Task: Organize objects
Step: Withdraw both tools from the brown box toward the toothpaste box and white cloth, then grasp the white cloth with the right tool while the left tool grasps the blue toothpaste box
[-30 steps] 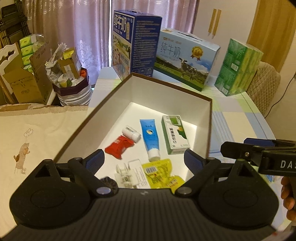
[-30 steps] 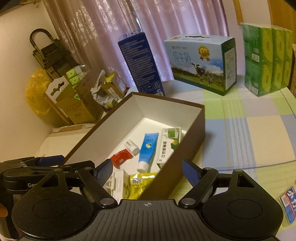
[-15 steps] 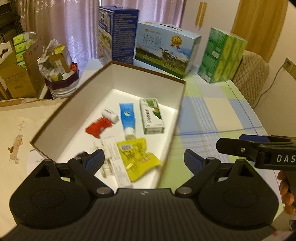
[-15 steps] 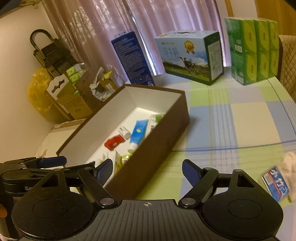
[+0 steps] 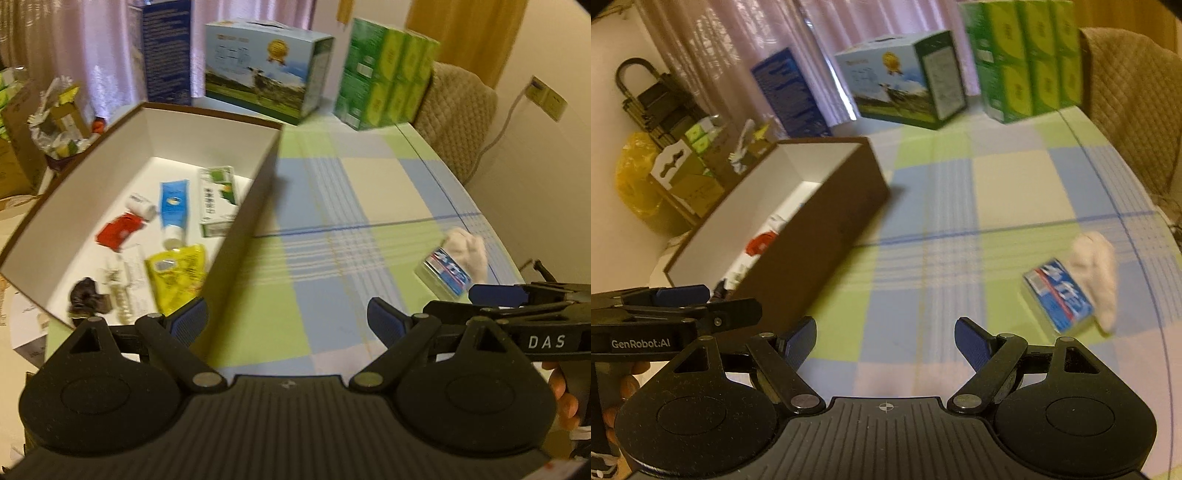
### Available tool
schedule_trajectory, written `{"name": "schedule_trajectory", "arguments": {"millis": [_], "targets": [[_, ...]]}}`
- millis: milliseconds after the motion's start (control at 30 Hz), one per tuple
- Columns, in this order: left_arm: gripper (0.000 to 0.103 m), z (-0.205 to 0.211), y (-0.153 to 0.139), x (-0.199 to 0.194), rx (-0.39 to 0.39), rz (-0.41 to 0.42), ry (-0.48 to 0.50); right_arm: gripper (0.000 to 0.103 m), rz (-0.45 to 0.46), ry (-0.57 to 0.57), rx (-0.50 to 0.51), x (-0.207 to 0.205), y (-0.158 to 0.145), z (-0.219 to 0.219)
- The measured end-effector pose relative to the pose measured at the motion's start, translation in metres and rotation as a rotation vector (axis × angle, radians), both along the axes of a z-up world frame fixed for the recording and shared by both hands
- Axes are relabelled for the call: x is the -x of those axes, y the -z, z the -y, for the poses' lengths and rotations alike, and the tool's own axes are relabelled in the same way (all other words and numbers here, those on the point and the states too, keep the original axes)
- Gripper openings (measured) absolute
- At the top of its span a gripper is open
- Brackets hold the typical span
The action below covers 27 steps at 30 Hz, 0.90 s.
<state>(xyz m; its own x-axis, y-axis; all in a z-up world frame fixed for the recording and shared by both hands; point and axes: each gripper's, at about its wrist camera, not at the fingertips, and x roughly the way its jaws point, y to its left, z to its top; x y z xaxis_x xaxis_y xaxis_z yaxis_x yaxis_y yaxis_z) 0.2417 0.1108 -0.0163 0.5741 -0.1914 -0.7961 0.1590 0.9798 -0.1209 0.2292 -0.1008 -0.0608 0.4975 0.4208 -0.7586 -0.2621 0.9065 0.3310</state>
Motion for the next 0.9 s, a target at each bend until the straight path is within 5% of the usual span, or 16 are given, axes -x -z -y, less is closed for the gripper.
{"name": "schedule_trajectory", "arguments": {"millis": [900], "targets": [[0.091, 0.129, 0.032, -0.004, -0.013, -0.061, 0.186, 0.079, -0.055, 0.223, 0.062, 0.03, 0.013, 0.125]]}}
